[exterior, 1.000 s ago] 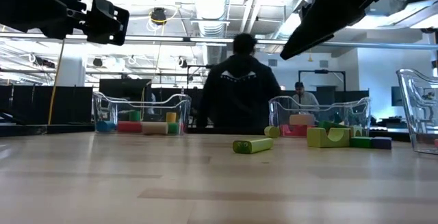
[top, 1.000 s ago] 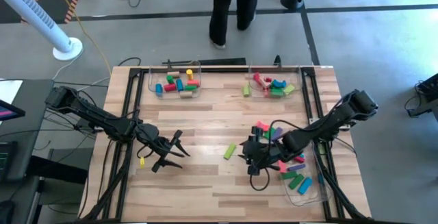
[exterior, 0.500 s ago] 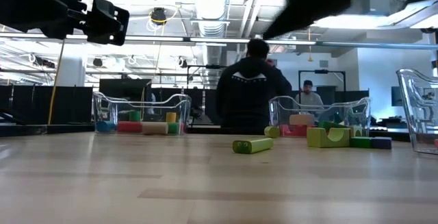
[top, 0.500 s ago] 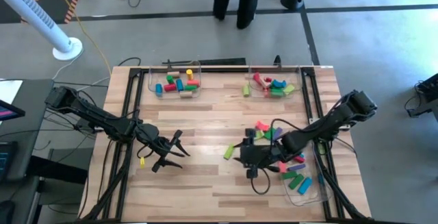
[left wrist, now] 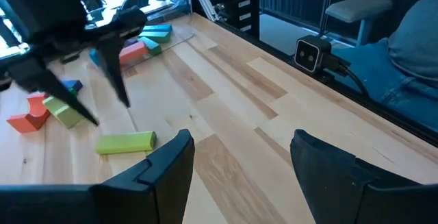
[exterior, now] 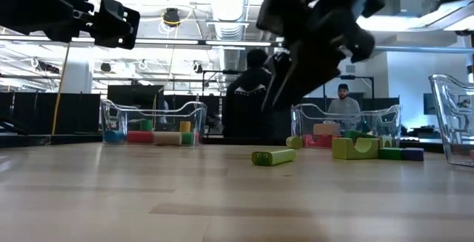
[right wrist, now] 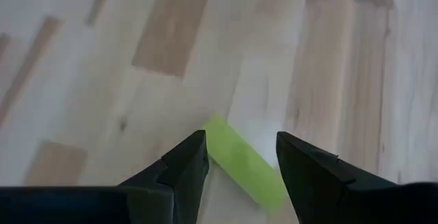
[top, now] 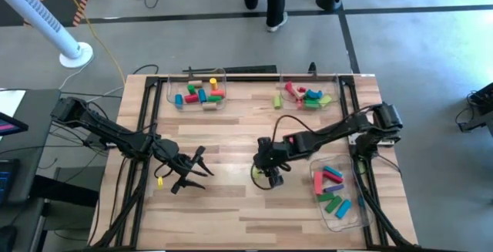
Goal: Sort blocks by size
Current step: Put the light green rectangular block into the bottom transparent bin
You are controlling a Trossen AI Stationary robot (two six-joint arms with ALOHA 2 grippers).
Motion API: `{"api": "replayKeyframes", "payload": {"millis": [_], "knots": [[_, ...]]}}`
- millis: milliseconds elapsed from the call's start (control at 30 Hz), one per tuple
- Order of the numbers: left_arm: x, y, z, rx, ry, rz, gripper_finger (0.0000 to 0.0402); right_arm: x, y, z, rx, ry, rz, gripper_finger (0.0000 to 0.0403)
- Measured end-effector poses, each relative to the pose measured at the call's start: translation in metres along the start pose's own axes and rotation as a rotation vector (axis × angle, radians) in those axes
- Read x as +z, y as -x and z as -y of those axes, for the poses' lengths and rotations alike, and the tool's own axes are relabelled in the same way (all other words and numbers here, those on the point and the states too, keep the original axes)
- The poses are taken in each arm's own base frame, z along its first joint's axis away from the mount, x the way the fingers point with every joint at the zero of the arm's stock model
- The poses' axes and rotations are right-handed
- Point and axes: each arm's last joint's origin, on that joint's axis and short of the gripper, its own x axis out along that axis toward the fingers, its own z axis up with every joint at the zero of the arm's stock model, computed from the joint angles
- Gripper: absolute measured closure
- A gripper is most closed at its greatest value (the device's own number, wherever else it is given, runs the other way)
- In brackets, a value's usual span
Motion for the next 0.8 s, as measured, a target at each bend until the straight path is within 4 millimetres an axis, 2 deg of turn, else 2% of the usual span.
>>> {"api": "replayKeyframes", "payload": {"millis": [100,367,467,600,800], "knots": [[0.0,0.0,0.0,0.0,-0.003,-0.001,0.0171,-0.004,-0.003,0.006,0.013,0.004,-0.058,0.0199],[0.0,0.0,0.0,0.0,-0.004,0.0,0.0171,-0.005,-0.003,0.011,0.045,0.011,-0.051,0.0202],[0.0,0.0,0.0,0.0,-0.004,0.0,0.0171,-0.005,-0.012,0.011,0.058,0.016,-0.033,0.0202],[0.0,0.0,0.0,0.0,-0.005,0.001,0.0171,-0.015,-0.032,0.01,0.074,0.036,-0.107,0.0202],[0.0,0.0,0.0,0.001,-0.007,0.0,0.0171,-0.018,-0.036,0.01,0.078,0.038,-0.14,0.0202]]}}
